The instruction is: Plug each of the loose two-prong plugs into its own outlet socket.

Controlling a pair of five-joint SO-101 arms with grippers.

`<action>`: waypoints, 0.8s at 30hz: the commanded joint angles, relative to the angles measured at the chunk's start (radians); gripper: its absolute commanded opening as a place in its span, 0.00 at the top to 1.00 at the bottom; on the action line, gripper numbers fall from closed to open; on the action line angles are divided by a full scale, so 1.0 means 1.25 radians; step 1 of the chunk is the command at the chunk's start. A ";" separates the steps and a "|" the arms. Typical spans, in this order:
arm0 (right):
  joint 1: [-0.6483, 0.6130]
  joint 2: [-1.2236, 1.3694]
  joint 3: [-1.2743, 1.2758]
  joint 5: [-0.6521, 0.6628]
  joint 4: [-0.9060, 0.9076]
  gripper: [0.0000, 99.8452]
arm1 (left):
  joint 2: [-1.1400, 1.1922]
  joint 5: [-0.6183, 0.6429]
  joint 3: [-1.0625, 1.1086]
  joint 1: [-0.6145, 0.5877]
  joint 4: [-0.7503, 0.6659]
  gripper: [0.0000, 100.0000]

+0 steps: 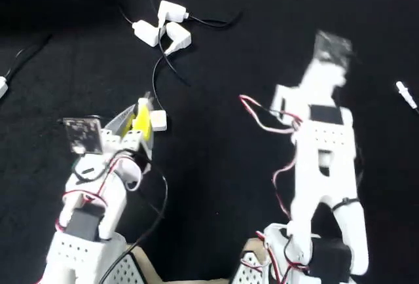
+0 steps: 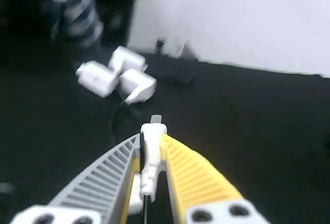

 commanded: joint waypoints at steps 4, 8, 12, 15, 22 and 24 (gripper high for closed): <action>0.031 -0.006 0.192 0.004 -0.199 0.63 | 0.000 0.068 -0.129 -0.015 0.163 0.97; -0.016 -0.006 0.226 0.005 -0.239 0.63 | 0.075 0.069 -0.186 -0.017 0.188 0.97; -0.027 -0.006 0.242 0.005 -0.270 0.63 | 0.274 0.071 -0.299 -0.064 0.207 0.97; -0.027 -0.006 0.244 0.005 -0.275 0.63 | 0.469 0.072 -0.424 -0.084 0.255 0.97; -0.031 -0.004 0.257 0.005 -0.308 0.63 | 0.876 0.140 -0.764 -0.083 0.409 0.97; -0.031 -0.004 0.258 0.005 -0.311 0.63 | 0.968 0.149 -0.854 -0.082 0.460 0.97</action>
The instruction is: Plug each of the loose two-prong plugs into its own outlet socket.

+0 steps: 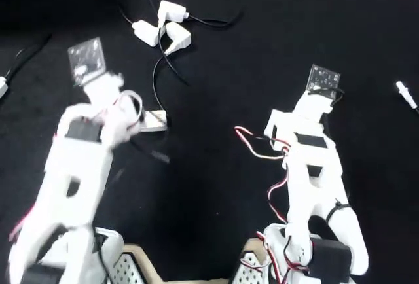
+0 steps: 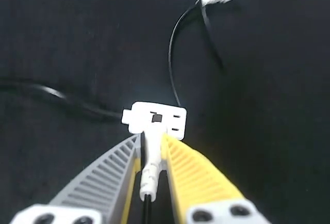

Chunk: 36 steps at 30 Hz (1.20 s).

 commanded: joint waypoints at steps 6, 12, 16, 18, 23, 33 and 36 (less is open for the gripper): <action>-0.014 -0.004 -0.002 0.007 -0.018 0.63 | 0.345 -0.010 -0.408 -0.007 0.206 0.97; -0.014 -0.004 -0.004 0.007 -0.020 0.63 | 0.509 -0.039 -0.640 0.010 0.344 0.97; -0.015 -0.004 -0.004 0.007 -0.020 0.63 | 0.614 -0.099 -0.798 0.018 0.449 0.97; -0.015 -0.004 -0.006 0.007 -0.020 0.63 | 0.668 -0.125 -0.875 0.019 0.514 0.97; -0.015 -0.004 -0.006 0.007 -0.021 0.63 | 0.783 -0.136 -1.032 0.020 0.597 0.97; -0.032 -0.006 -0.006 0.007 -0.021 0.63 | 0.884 -0.231 -1.100 0.063 0.610 0.97; -0.032 -0.006 -0.006 0.007 -0.021 0.63 | 0.884 -0.231 -1.116 0.061 0.611 0.97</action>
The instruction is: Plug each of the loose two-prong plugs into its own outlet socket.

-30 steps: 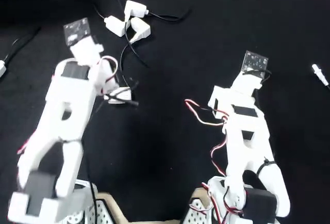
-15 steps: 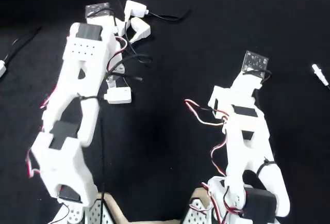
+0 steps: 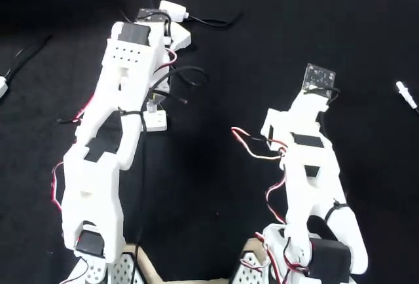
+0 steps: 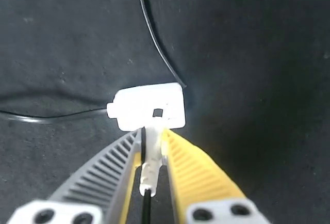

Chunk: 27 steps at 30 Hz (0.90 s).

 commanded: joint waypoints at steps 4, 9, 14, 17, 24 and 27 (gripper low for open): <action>-0.009 -0.006 -0.007 0.007 -0.012 0.63 | -0.009 -0.007 -0.036 0.002 0.012 0.97; -0.009 -0.006 -0.007 0.007 -0.012 0.63 | -0.002 -0.007 0.006 0.003 0.012 0.97; -0.009 -0.006 -0.007 0.007 -0.012 0.63 | -0.001 -0.007 0.010 0.007 0.012 0.97; -0.009 -0.006 -0.007 0.007 -0.012 0.63 | -0.001 -0.007 0.023 0.007 0.011 0.97; -0.007 -0.006 -0.006 0.007 -0.012 0.63 | 0.007 -0.001 0.031 0.040 0.009 0.97; -0.007 -0.006 -0.006 0.007 -0.012 0.63 | 0.043 0.000 0.018 0.057 -0.002 0.97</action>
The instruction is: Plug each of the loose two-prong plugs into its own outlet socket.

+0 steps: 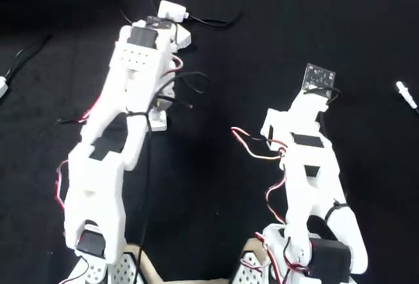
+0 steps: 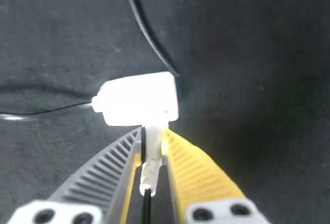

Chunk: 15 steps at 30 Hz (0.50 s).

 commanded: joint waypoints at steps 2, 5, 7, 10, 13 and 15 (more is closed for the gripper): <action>-0.006 -0.006 -0.006 0.007 -0.012 0.63 | 0.038 0.020 -0.030 0.021 -0.020 0.97; -0.006 -0.006 -0.006 0.007 -0.011 0.63 | 0.080 0.049 -0.072 0.009 -0.023 0.97; -0.006 -0.006 -0.006 0.007 -0.011 0.63 | 0.091 0.049 -0.115 -0.007 -0.010 0.97; -0.006 -0.006 -0.006 0.007 -0.011 0.63 | 0.092 0.049 -0.176 -0.024 0.010 0.97; -0.006 -0.006 -0.006 0.007 -0.011 0.63 | 0.092 0.049 -0.185 -0.029 0.010 0.97; -0.006 -0.006 -0.006 0.007 -0.011 0.63 | 0.093 0.047 -0.179 -0.029 0.010 0.97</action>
